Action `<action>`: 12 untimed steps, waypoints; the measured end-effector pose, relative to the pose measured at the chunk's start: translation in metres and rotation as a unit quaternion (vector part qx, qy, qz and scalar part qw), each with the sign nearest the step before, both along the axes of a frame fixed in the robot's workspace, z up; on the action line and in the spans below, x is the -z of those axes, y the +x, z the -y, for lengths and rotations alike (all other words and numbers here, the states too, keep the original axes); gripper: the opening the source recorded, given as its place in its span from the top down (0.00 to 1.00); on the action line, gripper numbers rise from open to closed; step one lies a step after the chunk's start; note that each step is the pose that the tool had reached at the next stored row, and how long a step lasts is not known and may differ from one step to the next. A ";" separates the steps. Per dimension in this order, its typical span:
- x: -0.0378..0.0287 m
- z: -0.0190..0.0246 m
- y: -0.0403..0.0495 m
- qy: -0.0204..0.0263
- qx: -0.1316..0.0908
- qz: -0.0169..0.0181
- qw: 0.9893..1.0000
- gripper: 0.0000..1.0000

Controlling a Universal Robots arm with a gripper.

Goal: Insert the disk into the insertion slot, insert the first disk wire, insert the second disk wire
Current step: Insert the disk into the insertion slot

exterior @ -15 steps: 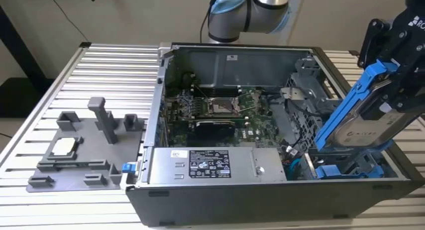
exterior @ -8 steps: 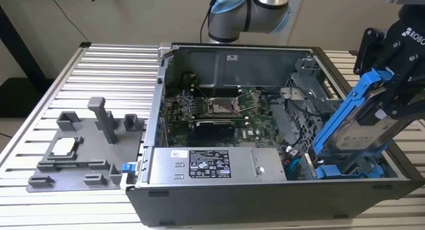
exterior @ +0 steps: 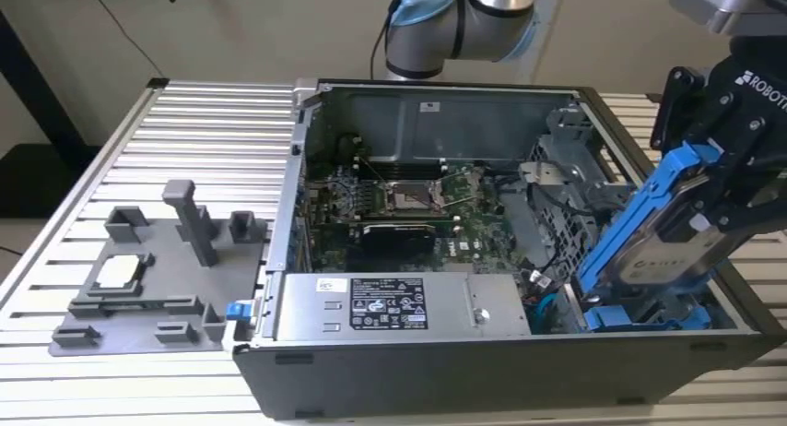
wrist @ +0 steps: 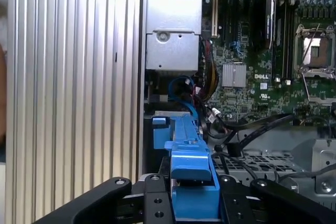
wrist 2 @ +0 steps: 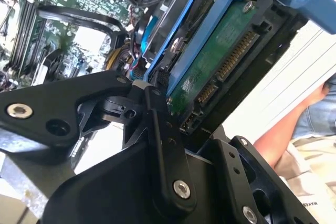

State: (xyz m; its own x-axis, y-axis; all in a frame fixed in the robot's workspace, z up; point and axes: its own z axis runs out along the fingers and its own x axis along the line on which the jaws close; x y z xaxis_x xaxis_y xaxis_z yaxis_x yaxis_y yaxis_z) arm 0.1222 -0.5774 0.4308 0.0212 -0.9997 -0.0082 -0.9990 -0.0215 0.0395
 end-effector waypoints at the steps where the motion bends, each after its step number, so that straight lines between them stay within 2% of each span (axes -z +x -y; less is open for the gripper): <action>1: 0.0013 0.0000 0.0003 0.000 -0.001 0.000 1.000 0.67; 12: 0.0161 0.0000 0.0044 0.000 -0.002 0.000 1.000 0.67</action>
State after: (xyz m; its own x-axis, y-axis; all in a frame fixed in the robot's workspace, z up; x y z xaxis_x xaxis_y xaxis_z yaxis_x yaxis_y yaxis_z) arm 0.1266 -0.5774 0.4147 0.0255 -0.9996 -0.0091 -0.9989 -0.0258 0.0395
